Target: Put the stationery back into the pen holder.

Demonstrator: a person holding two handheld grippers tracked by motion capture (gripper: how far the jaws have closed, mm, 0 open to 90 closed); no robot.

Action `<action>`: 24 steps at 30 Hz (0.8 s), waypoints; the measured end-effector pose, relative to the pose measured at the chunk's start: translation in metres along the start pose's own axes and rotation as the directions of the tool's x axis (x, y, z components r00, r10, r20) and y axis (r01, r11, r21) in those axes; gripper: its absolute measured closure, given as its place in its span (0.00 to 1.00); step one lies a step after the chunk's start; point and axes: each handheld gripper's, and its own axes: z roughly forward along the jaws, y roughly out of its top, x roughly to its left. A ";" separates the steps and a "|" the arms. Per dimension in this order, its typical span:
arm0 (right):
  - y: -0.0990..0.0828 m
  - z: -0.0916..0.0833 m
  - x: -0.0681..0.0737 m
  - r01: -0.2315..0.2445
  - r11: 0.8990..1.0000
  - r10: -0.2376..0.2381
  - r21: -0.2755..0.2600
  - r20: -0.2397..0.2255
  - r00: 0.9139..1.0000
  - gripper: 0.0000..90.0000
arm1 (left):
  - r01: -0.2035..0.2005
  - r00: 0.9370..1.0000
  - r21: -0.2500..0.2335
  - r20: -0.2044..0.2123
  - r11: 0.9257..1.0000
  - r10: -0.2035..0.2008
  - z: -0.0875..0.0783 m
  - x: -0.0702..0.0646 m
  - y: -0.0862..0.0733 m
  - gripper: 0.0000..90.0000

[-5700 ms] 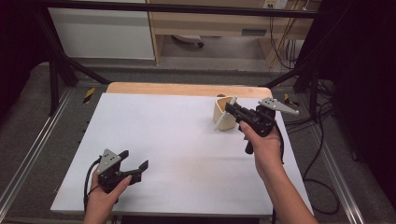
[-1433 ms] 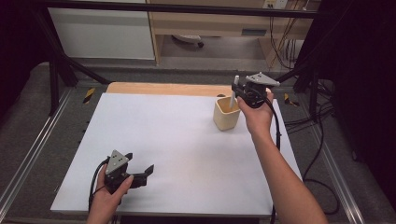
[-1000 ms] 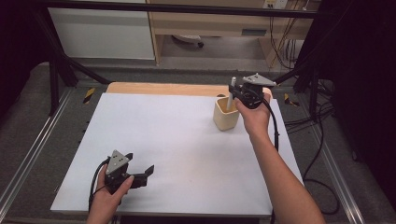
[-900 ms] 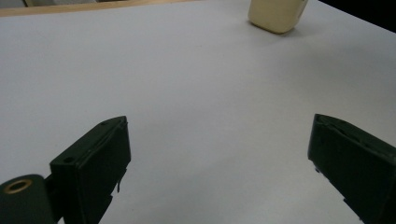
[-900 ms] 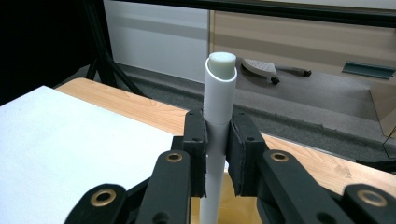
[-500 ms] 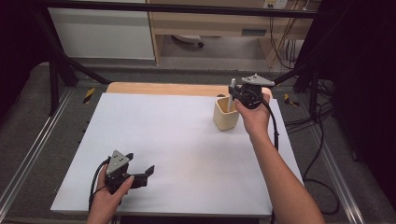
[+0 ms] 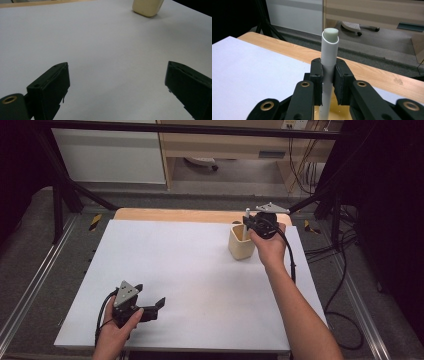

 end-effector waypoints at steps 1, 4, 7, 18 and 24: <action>-0.001 0.001 0.000 -0.002 1.000 0.002 0.003 0.001 1.000 0.87 | 0.000 1.000 -0.001 0.000 1.000 0.000 0.000 0.000 0.000 0.07; -0.003 0.003 -0.001 -0.008 1.000 0.008 0.014 0.004 1.000 0.87 | 0.000 1.000 -0.012 0.000 1.000 0.000 -0.001 0.000 0.001 0.07; -0.005 0.004 -0.002 -0.010 1.000 0.009 0.024 0.006 1.000 0.87 | 0.000 1.000 -0.010 -0.002 1.000 0.000 -0.001 0.000 0.001 0.07; -0.010 0.011 -0.004 -0.021 0.999 0.021 0.042 0.002 1.000 0.87 | -0.004 1.000 -0.005 0.003 1.000 0.004 0.000 -0.001 0.000 0.07; -0.014 0.017 -0.003 -0.018 0.998 0.018 0.056 -0.001 1.000 0.84 | -0.015 1.000 0.000 0.002 1.000 0.015 0.000 -0.001 0.001 0.07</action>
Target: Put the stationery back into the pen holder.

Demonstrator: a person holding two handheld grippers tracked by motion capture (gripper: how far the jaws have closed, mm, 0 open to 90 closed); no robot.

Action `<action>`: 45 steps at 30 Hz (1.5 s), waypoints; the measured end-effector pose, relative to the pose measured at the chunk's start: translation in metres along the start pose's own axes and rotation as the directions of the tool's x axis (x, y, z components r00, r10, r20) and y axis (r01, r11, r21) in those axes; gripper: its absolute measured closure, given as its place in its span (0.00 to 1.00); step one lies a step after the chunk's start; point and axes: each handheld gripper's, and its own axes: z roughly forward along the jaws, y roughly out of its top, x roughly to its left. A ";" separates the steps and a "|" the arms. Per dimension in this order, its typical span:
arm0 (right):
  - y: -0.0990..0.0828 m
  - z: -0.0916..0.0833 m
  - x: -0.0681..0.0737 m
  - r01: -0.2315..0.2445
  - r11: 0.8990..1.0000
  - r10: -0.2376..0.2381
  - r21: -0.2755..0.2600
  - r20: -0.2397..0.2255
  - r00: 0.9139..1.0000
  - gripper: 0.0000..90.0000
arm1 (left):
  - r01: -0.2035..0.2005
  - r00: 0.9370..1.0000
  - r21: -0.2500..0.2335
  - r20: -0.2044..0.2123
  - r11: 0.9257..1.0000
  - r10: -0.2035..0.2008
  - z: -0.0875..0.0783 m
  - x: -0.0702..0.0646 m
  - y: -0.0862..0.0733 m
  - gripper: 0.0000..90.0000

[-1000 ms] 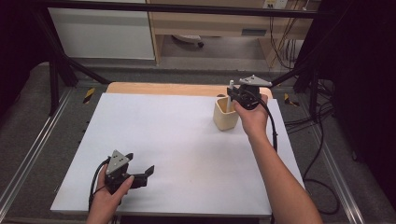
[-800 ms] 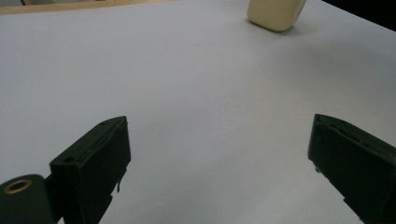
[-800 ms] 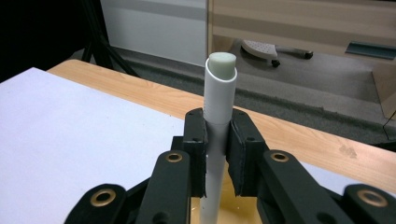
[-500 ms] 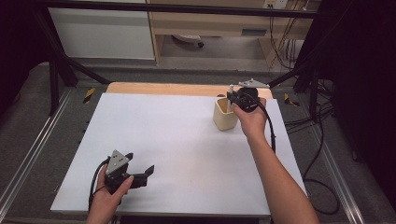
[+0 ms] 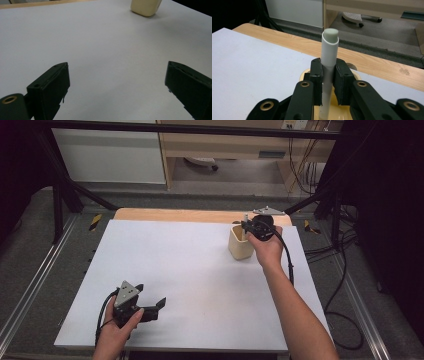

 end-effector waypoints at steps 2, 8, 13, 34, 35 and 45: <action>0.000 0.000 0.002 -0.020 1.000 0.020 -0.006 0.004 1.000 0.71 | 0.000 1.000 -0.004 0.000 1.000 0.000 -0.001 0.000 0.000 0.07; 0.009 -0.013 0.005 -0.060 0.998 0.060 -0.035 0.008 0.998 0.43 | 0.005 1.000 -0.010 0.000 1.000 -0.005 -0.002 0.000 0.000 0.07; 0.014 -0.025 0.007 -0.062 0.997 0.062 -0.052 -0.002 0.998 0.24 | -0.005 1.000 -0.005 -0.006 1.000 0.005 -0.002 -0.001 0.000 0.07; 0.022 -0.056 0.026 -0.023 0.993 0.016 -0.112 -0.068 0.998 0.03 | 0.001 1.000 -0.010 -0.016 1.000 -0.001 -0.004 0.002 0.000 0.07; 0.022 -0.056 0.025 -0.023 0.993 0.015 -0.115 -0.068 0.998 0.03 | 0.000 1.000 -0.010 -0.016 1.000 0.000 -0.004 0.002 0.000 0.07; 0.023 -0.063 0.023 -0.030 0.988 0.022 -0.152 -0.053 0.998 0.01 | 0.001 1.000 -0.010 -0.016 1.000 -0.001 -0.004 0.002 0.000 0.07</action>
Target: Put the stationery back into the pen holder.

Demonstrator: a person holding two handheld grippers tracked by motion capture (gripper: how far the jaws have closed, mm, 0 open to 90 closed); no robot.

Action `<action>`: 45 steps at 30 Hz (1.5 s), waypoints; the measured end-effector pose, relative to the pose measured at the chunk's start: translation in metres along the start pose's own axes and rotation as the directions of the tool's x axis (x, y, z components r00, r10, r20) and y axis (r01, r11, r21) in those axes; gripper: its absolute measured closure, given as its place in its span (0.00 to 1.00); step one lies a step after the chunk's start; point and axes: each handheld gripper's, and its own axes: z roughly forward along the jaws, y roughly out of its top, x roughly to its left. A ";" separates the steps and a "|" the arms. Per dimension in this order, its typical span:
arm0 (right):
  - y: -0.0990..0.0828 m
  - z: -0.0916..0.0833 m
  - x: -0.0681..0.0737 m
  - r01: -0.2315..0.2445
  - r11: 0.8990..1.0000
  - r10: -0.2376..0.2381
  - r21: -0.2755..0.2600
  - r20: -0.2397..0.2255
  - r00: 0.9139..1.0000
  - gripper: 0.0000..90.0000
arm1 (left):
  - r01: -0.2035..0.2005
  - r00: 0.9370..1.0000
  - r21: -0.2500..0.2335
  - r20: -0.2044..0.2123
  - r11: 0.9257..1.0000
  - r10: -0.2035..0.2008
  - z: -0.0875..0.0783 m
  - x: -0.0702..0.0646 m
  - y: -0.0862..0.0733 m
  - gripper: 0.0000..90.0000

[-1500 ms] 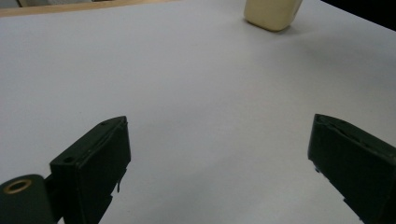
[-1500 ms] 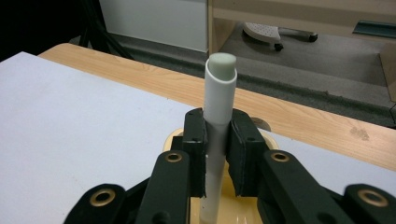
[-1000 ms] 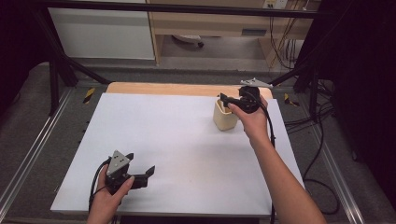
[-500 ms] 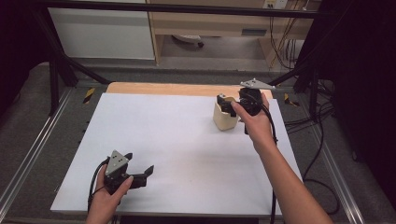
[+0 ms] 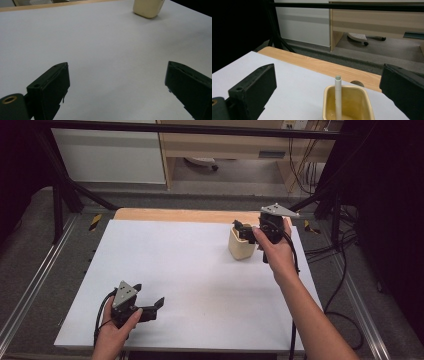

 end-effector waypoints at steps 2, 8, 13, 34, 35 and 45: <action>0.001 -0.002 -0.001 -0.001 1.000 0.001 -0.008 0.006 1.000 0.01 | 0.000 1.000 0.001 0.000 1.000 0.000 0.000 0.000 0.000 0.07; 0.003 -0.010 -0.003 -0.001 1.000 0.001 -0.023 0.002 1.000 0.01 | 0.000 1.000 0.000 0.000 1.000 0.000 0.000 0.000 0.000 0.07; 0.005 -0.017 -0.003 0.011 1.000 -0.011 -0.027 -0.004 1.000 0.01 | -0.004 1.000 -0.004 0.002 1.000 0.004 0.000 0.001 0.000 0.07; 0.004 -0.064 -0.007 0.040 0.996 -0.044 -0.076 -0.047 0.998 0.03 | 0.040 0.999 -0.026 -0.009 0.999 -0.040 -0.006 0.010 -0.001 0.07; 0.003 -0.066 -0.008 0.042 0.996 -0.046 -0.076 -0.046 0.998 0.03 | 0.042 0.999 -0.027 -0.009 0.999 -0.042 -0.007 0.011 -0.001 0.07; -0.013 -0.085 -0.016 0.051 0.996 -0.055 -0.077 -0.046 0.997 0.05 | 0.049 0.999 -0.041 -0.019 0.998 -0.049 -0.011 0.019 0.000 0.07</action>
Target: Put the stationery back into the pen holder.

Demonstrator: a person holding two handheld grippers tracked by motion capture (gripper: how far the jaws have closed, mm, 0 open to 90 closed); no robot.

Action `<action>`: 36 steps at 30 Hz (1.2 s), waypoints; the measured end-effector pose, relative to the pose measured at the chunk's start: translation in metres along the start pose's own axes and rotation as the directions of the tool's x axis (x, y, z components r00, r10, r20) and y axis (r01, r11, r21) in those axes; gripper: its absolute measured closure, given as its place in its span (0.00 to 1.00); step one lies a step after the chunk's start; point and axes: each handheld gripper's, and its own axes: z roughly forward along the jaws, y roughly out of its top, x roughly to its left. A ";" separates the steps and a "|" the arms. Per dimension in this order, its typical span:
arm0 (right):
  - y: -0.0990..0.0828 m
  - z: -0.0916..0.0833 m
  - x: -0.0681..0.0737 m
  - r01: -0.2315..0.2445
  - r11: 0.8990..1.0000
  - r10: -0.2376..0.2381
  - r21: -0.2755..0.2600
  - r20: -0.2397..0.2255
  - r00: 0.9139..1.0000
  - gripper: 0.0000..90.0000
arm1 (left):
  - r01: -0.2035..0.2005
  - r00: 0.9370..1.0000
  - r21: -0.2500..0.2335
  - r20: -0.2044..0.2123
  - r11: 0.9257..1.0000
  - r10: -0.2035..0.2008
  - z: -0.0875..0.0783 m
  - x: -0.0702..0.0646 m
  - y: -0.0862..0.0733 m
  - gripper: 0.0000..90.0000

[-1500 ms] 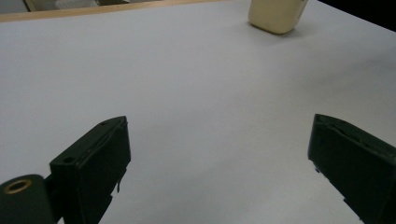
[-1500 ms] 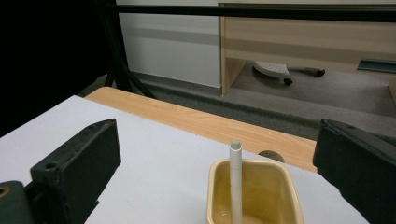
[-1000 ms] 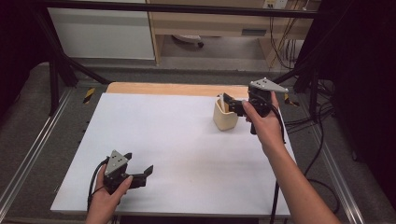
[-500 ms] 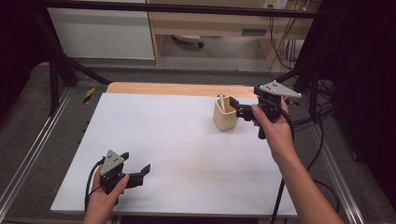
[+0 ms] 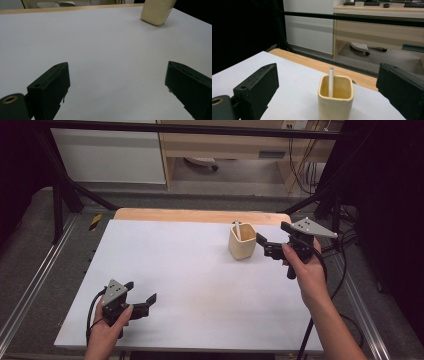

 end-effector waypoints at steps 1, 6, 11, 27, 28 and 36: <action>-0.003 -0.002 0.000 -0.001 1.000 0.001 0.002 0.002 1.000 0.05 | 0.000 1.000 -0.002 -0.001 1.000 0.000 0.000 0.001 0.000 0.07; -0.014 -0.010 -0.002 -0.002 1.000 0.002 0.004 0.002 1.000 0.05 | 0.006 1.000 -0.010 -0.009 1.000 -0.006 -0.003 0.005 0.001 0.07; -0.022 -0.022 -0.003 -0.008 1.000 0.008 -0.002 0.007 1.000 0.05 | 0.016 1.000 -0.020 -0.011 1.000 -0.017 -0.005 0.008 0.001 0.07; -0.082 -0.061 -0.008 -0.079 0.997 0.078 0.003 0.059 0.995 0.05 | 0.008 1.000 -0.038 0.005 0.999 -0.008 -0.007 0.007 0.002 0.07; -0.087 -0.062 -0.008 -0.078 0.997 0.077 0.010 0.062 0.995 0.05 | 0.009 1.000 -0.039 0.005 0.999 -0.009 -0.007 0.007 0.002 0.07; -0.124 -0.063 -0.001 -0.087 0.994 0.083 0.069 0.061 0.995 0.05 | 0.009 1.000 -0.038 0.005 0.999 -0.009 -0.007 0.007 0.002 0.07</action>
